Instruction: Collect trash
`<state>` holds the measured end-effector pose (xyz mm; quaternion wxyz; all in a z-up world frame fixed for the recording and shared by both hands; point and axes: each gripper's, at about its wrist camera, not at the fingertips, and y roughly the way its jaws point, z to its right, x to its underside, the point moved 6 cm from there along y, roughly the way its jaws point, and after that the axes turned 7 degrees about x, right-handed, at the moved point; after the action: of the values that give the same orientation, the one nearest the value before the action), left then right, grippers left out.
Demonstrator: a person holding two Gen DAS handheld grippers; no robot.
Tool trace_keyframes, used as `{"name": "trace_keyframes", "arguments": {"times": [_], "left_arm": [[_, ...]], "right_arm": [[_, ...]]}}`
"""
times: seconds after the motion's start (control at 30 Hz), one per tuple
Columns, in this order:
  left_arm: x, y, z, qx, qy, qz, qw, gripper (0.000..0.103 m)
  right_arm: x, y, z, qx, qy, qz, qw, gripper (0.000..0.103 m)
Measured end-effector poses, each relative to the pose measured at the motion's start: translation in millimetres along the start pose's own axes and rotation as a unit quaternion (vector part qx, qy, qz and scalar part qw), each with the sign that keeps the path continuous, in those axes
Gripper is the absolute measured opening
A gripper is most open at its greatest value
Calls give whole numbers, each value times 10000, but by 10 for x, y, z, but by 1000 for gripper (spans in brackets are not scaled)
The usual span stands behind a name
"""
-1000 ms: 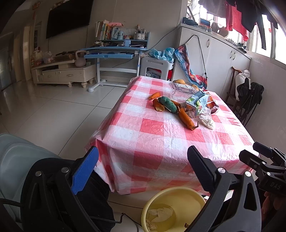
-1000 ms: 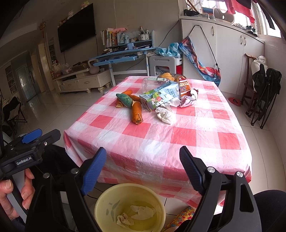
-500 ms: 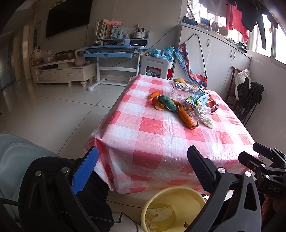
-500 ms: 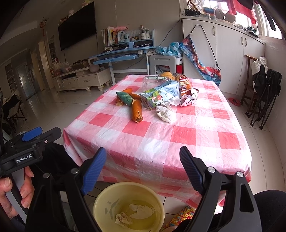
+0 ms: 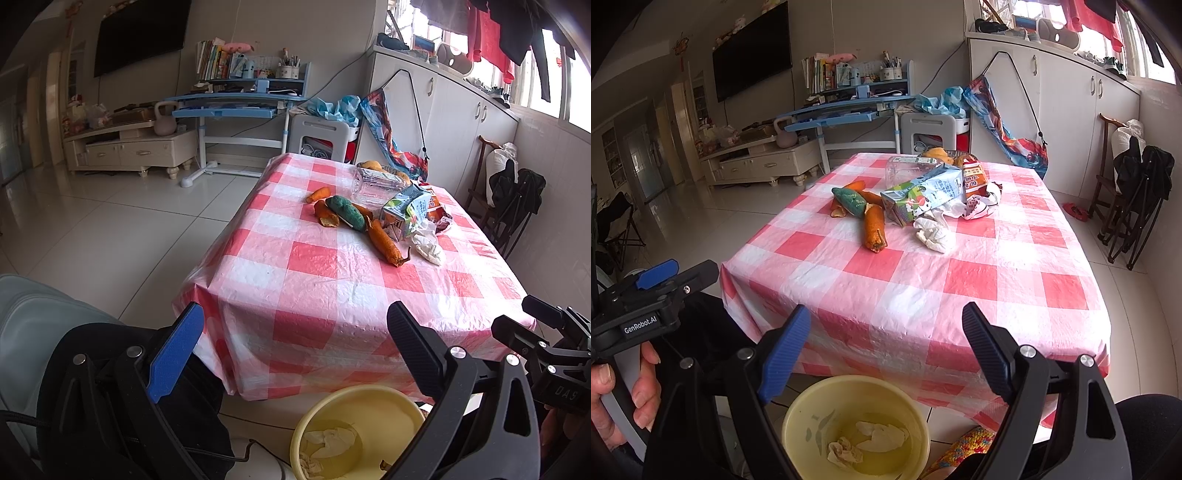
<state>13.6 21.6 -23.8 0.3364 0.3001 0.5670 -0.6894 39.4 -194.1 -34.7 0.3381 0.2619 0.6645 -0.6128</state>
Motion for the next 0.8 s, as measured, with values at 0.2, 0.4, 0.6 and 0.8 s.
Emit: {"name": "trace_keyframes", "arguments": {"times": [0.2, 0.4, 0.6, 0.8], "left_arm": [[-7, -4, -1, 1, -6, -2, 10000, 96], [-6, -2, -1, 2, -3, -3, 10000, 96], [-9, -2, -2, 2, -8, -3, 10000, 96], [-15, -7, -3, 4, -9, -4, 10000, 96]], "right_arm": [[2, -1, -2, 2, -7, 0, 10000, 81], [1, -2, 4, 3, -6, 3, 10000, 81], [8, 1, -4, 5, -11, 3, 10000, 81], [10, 0, -6, 5, -12, 2, 10000, 81]]}}
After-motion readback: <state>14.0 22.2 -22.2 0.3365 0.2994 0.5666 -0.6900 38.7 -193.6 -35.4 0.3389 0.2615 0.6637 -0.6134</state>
